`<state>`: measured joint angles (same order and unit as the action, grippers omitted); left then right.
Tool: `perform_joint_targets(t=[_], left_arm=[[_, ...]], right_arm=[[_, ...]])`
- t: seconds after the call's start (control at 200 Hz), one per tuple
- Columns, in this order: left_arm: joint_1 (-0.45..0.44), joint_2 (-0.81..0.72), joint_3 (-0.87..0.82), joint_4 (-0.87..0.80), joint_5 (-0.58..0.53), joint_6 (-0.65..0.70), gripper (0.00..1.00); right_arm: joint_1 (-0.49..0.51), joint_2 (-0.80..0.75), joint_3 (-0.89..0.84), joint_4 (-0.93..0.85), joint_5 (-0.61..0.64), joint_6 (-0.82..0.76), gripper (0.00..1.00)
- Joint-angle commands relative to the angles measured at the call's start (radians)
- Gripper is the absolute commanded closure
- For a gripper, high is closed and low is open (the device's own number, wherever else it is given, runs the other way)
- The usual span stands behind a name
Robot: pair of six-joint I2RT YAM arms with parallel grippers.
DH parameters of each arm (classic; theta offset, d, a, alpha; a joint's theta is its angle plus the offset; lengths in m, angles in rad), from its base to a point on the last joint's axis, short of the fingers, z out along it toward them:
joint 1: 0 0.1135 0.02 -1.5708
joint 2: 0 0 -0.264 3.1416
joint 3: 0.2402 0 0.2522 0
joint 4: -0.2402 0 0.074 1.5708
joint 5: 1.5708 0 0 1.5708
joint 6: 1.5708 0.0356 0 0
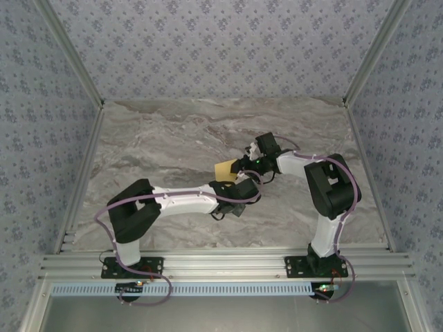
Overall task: Fold a paper plane with a square sheet of paper (fold left side to right side)
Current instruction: Fold the triangle a second time at the center of the table.
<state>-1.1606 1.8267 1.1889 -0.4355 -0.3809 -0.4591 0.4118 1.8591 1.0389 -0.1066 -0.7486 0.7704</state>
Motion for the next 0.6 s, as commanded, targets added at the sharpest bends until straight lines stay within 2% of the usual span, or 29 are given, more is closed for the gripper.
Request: perform_joint_targets(t=[0.0, 0.385, 0.595], left_arm=[[-0.007, -0.060, -0.017, 0.017, 0.011, 0.007, 0.68], [-0.010, -0.066, -0.022, 0.024, 0.041, 0.014, 0.63], [-0.014, -0.065, -0.018, 0.019, 0.033, 0.015, 0.67]], right_arm=[[0.004, 0.016, 0.033, -0.053, -0.005, -0.019, 0.63], [0.004, 0.020, 0.041, -0.065, -0.006, -0.030, 0.63], [0.007, 0.022, 0.041, -0.067, -0.008, -0.031, 0.63]])
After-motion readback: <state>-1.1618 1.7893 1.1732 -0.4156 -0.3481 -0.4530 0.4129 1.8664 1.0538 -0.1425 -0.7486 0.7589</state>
